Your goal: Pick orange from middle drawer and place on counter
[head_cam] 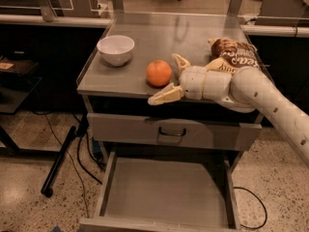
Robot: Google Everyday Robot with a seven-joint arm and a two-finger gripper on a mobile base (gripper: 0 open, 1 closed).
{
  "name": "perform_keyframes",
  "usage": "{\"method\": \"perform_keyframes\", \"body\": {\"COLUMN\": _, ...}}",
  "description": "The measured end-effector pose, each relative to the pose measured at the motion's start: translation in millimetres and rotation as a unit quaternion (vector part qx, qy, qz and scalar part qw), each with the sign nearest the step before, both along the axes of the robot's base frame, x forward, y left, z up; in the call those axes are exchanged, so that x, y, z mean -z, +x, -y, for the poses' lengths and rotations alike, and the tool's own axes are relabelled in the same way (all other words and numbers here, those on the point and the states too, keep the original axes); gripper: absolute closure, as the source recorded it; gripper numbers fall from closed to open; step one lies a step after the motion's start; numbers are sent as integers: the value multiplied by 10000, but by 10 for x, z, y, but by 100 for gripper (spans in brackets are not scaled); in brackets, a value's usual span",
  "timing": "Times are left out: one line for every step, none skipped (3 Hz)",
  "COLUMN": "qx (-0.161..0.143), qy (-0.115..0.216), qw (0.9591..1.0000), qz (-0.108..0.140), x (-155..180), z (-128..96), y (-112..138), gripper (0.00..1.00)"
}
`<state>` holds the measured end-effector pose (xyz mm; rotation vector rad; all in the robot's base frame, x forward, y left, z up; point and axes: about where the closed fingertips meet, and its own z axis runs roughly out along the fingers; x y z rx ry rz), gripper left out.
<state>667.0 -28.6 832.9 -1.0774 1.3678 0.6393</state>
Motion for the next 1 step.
{"method": "perform_keyframes", "body": {"qx": 0, "qy": 0, "qw": 10000, "qz": 0, "x": 0, "z": 0, "y": 0, "gripper": 0}}
